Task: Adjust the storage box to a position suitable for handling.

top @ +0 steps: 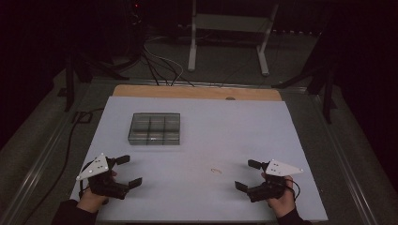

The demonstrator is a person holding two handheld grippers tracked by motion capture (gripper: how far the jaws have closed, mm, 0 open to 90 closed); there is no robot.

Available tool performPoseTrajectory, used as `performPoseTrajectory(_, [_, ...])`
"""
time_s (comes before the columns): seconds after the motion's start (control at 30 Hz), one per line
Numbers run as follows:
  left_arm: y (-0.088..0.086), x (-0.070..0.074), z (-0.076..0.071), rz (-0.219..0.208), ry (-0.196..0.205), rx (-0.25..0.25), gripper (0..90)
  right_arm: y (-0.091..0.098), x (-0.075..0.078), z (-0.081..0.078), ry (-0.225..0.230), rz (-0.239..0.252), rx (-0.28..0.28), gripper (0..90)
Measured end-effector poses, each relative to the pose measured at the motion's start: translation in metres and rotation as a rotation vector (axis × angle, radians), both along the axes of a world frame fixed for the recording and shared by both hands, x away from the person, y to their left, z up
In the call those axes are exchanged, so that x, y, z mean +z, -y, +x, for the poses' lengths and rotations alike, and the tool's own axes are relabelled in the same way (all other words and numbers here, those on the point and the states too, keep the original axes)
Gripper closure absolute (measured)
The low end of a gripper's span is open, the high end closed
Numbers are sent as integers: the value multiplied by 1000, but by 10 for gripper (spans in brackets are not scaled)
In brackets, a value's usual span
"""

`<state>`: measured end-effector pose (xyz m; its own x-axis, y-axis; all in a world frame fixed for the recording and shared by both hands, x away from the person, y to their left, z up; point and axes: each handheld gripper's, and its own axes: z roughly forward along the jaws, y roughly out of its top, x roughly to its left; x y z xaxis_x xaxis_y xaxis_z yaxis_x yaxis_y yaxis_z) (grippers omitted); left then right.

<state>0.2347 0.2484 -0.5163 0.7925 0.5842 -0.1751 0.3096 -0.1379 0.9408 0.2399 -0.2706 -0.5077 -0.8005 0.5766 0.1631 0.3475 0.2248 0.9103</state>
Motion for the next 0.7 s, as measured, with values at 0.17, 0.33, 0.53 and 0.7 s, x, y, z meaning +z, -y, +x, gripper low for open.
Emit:
performPoseTrajectory(0.17, [0, 1, -1, -5, 6, 5, 9, -2, 1, 0, -24, 5, 20, 0])
performPoseTrajectory(0.33, [0, 1, 0, -20, 2, 7, 9, -4, 7, 1, -36, 35, 29, 0])
performPoseTrajectory(0.53, [0, 1, -2, -20, -3, 7, 9, -19, 18, 6, -29, 14, 69, 0])
performPoseTrajectory(0.7, [-2, 1, -2, -21, -2, 15, 9, -35, 26, 13, -3, 6, 95, 0])
